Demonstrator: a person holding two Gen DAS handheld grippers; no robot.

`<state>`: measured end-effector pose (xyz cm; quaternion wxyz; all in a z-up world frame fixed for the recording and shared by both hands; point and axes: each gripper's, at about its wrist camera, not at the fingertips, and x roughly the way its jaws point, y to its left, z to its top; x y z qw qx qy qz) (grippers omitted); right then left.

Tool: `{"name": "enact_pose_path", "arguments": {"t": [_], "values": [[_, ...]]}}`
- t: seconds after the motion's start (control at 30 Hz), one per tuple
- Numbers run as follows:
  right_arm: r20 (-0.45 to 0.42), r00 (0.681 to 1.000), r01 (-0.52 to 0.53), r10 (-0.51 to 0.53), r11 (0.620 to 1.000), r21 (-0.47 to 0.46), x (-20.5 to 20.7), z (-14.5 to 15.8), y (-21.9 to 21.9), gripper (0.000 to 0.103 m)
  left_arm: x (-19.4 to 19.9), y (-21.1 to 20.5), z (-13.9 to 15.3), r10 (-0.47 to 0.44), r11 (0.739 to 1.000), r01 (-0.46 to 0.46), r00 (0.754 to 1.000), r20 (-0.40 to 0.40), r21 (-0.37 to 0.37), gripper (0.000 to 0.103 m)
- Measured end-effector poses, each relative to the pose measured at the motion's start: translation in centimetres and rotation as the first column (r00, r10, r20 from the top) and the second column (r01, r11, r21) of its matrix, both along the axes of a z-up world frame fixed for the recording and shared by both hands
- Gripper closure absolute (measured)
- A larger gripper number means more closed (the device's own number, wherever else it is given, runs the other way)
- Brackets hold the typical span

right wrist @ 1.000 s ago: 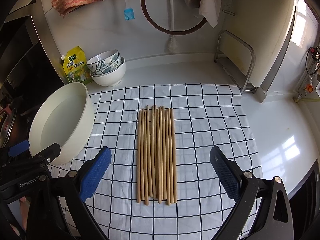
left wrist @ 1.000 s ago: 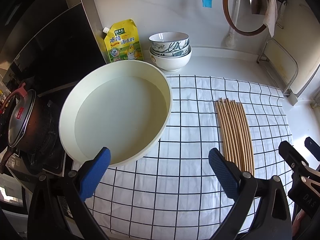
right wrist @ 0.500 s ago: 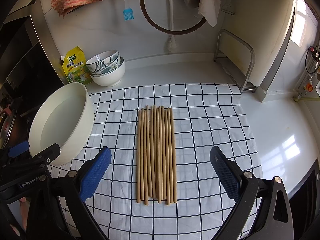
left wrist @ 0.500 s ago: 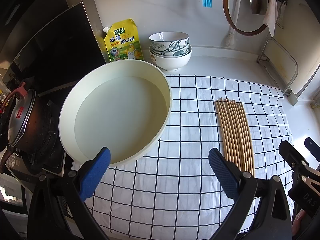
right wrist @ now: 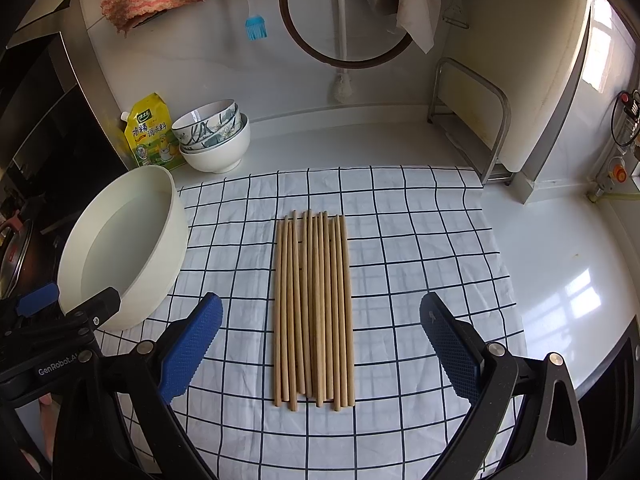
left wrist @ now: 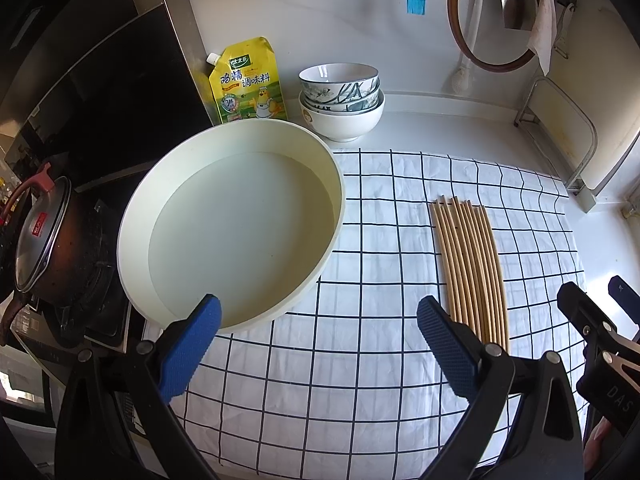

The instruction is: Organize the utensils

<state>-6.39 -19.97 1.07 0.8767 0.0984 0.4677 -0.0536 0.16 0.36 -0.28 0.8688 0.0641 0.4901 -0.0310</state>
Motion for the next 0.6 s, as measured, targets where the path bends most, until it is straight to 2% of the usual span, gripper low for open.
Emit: {"name": "enact_pose_path", "arguments": {"t": [0.37,0.6], "values": [[-0.011,1.000,0.002,-0.002,1.000,0.009,0.0,-0.7,-0.4,0.009,0.2,-0.4,-0.4,-0.009,1.000,0.009,1.000,-0.019,-0.007,0.006],[-0.001,1.000,0.003,-0.003,0.999,0.034,-0.4,-1.8,-2.3,0.009,-0.1,-2.1,-1.8,-0.061,0.998,0.059,0.997,-0.044,-0.039,0.006]]}}
